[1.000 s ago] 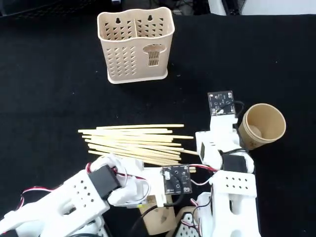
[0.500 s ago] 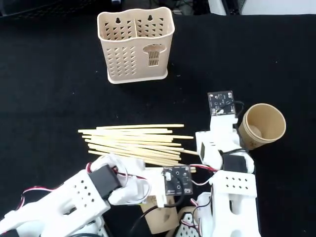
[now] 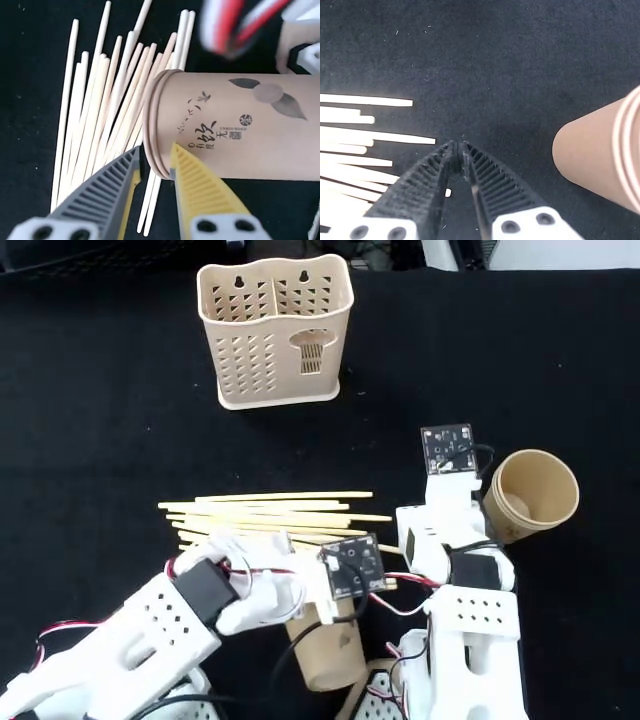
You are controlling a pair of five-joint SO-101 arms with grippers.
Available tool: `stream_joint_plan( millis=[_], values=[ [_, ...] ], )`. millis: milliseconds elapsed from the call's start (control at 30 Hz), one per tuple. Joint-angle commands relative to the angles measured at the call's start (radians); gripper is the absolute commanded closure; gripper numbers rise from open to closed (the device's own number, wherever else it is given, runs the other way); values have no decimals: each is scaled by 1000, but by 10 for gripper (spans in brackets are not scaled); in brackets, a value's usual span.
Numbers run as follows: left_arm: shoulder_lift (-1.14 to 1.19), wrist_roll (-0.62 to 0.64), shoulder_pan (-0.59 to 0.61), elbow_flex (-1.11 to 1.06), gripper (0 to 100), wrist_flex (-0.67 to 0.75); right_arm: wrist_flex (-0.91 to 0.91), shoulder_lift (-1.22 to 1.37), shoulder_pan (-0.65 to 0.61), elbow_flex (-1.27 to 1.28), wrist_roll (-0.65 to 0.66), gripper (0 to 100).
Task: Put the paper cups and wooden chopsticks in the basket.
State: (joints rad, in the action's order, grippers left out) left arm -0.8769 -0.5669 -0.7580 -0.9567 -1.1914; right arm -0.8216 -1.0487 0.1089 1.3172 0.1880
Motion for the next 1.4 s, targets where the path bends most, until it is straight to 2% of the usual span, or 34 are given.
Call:
stream_joint_plan(
  millis=[0,167,467,633,733,833,933,1033,1167,1267,1367],
  values=[
    [2,-5,39,50,887,-11,21,-13,12,-16,-9,985],
    [2,-9,162,59,885,9,21,-13,12,-16,-9,985],
    [2,-5,363,-70,884,164,18,-13,12,-16,-9,985],
    [-3,-5,341,-71,884,52,12,-13,11,-30,3,984],
    [-2,0,274,-76,883,-44,-57,-5,11,-87,84,984],
    [-9,94,223,-81,883,-95,-170,-5,3,-156,163,984],
    [-9,229,226,-82,883,-100,-288,-5,-49,-200,293,984],
    [-9,301,220,-99,883,-106,-397,-5,-121,-209,413,984],
    [0,305,189,-150,883,-86,-499,-5,-155,-180,543,985],
    [0,307,191,-156,883,-43,-534,-5,-115,-148,615,985],
    [0,313,193,-182,883,26,-545,-5,-66,-117,634,986]
  ],
)
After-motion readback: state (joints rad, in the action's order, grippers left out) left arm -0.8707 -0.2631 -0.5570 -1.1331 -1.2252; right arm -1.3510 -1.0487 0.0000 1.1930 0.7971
